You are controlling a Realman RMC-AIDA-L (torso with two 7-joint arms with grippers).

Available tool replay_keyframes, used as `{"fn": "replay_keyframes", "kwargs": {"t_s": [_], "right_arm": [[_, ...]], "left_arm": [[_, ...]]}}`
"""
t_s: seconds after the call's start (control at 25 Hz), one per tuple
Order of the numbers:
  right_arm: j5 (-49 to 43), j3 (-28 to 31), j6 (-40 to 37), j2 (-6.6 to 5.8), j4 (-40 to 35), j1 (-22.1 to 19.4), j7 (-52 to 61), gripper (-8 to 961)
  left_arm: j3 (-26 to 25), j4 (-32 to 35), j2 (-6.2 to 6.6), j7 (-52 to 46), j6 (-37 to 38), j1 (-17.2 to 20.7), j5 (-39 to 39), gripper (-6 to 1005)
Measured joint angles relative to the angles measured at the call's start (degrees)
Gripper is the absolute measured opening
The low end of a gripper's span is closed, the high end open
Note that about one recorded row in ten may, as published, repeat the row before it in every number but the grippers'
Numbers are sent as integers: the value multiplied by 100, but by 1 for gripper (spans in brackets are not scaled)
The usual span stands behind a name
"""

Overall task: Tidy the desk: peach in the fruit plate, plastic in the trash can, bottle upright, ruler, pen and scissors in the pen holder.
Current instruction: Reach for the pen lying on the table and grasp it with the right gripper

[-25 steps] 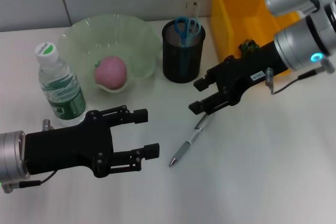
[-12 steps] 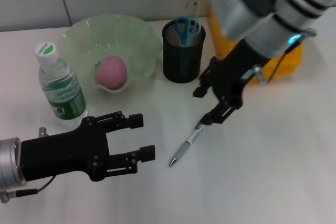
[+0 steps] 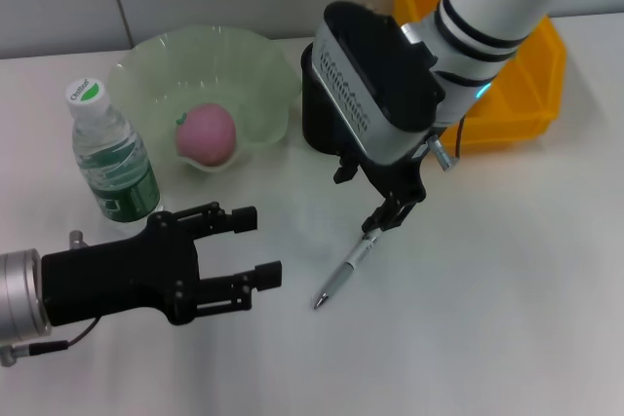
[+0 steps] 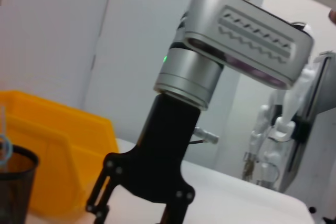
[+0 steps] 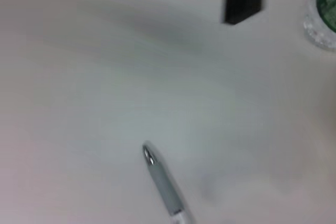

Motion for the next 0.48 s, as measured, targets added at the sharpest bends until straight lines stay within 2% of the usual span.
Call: {"fn": "replay_keyframes", "kwargs": {"t_s": [0.48], "right_arm": [[-60,-572,-64,3,-97,-85,-779,657]], "left_arm": [[-23,-23,-19,-13,-386,-14,-13,768]]}}
